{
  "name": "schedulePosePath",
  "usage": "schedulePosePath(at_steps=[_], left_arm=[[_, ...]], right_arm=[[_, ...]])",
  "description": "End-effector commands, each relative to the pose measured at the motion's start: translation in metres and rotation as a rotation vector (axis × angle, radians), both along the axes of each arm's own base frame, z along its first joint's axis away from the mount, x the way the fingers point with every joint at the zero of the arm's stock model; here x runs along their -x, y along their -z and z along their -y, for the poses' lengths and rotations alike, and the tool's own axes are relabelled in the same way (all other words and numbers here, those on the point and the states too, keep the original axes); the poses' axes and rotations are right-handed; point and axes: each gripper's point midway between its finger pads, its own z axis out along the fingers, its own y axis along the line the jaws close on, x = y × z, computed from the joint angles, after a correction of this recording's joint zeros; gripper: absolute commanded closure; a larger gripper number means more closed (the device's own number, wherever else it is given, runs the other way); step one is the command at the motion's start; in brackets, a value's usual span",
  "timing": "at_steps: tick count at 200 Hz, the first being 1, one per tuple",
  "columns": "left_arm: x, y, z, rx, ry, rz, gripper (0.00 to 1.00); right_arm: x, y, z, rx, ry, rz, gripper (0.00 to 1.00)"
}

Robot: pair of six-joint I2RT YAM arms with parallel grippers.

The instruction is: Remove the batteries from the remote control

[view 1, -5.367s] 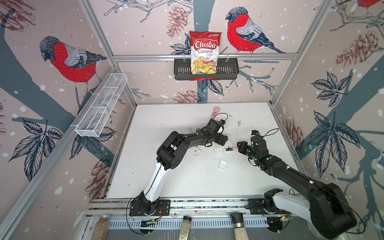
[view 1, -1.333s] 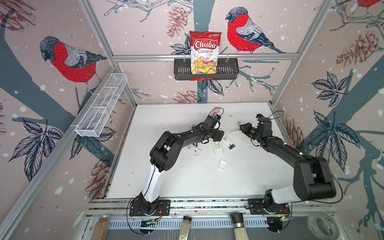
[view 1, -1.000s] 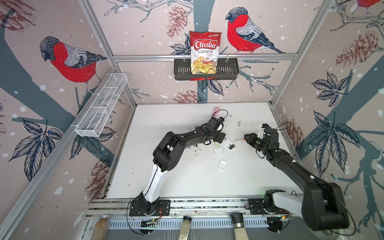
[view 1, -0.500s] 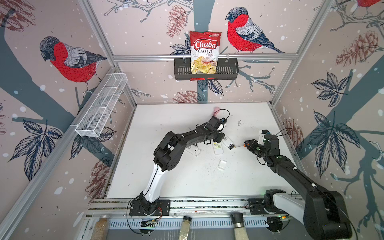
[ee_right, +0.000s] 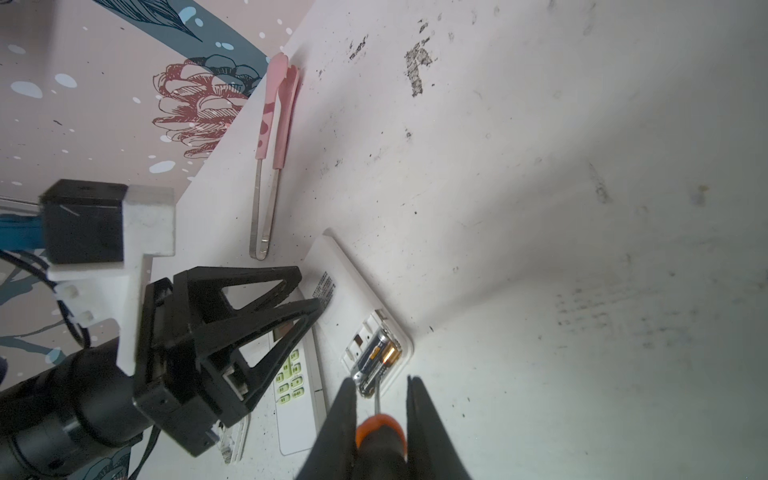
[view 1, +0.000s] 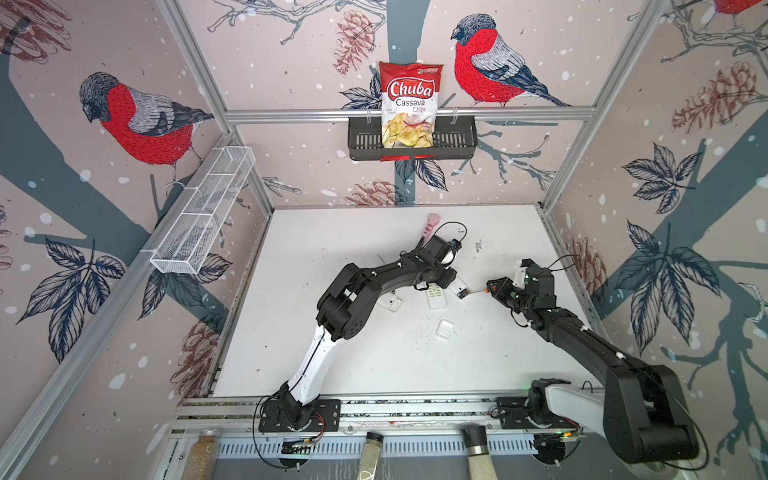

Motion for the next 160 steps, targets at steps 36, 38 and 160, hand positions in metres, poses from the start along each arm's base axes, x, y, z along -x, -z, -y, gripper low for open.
schedulePosePath(at_steps=[36,38,160], left_arm=[[0.008,0.014,0.001,-0.01,0.002,-0.038,0.52],[0.008,0.015,0.001,-0.011,0.001,-0.039,0.52],[0.017,0.024,-0.002,-0.023,0.002,-0.054,0.54]], right_arm=[[-0.009,-0.012,-0.006,-0.017,-0.008,0.05,1.0],[-0.009,-0.011,-0.006,-0.017,-0.01,0.049,1.0],[-0.004,0.005,-0.011,0.04,-0.02,0.016,1.0]])
